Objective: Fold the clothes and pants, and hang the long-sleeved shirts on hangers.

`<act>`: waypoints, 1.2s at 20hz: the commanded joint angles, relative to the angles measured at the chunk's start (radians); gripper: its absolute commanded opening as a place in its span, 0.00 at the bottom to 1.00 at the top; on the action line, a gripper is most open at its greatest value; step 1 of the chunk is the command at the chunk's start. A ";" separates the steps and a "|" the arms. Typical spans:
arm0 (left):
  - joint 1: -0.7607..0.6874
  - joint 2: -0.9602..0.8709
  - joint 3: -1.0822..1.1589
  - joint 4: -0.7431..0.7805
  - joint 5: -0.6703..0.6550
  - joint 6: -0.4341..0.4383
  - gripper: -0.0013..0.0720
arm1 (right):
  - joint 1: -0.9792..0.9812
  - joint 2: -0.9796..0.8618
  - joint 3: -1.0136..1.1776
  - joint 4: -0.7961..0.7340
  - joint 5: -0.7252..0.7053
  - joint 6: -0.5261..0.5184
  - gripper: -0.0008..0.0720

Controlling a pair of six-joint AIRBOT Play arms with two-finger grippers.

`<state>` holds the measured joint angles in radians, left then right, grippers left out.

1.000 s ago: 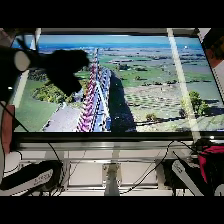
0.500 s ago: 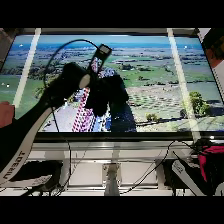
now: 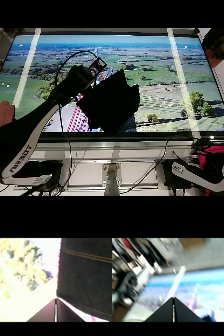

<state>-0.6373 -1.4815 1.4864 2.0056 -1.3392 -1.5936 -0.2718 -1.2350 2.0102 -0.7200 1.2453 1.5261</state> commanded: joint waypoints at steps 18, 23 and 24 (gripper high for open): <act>0.606 -0.003 -0.361 -0.935 0.207 0.167 0.31 | 0.078 -0.410 -0.674 0.028 0.088 -0.147 0.85; 0.626 -0.003 -0.362 -0.934 0.187 0.062 0.89 | 0.138 -0.410 -0.674 0.001 -0.005 -0.148 0.87; 0.625 -0.005 -0.363 -0.937 0.187 0.043 0.89 | 0.149 -0.410 -0.674 -0.001 -0.025 -0.148 0.87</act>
<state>-0.0208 -1.4845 1.1278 1.0760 -1.1446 -1.5036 -0.1516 -1.6398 1.3396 -0.7063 1.2797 1.3785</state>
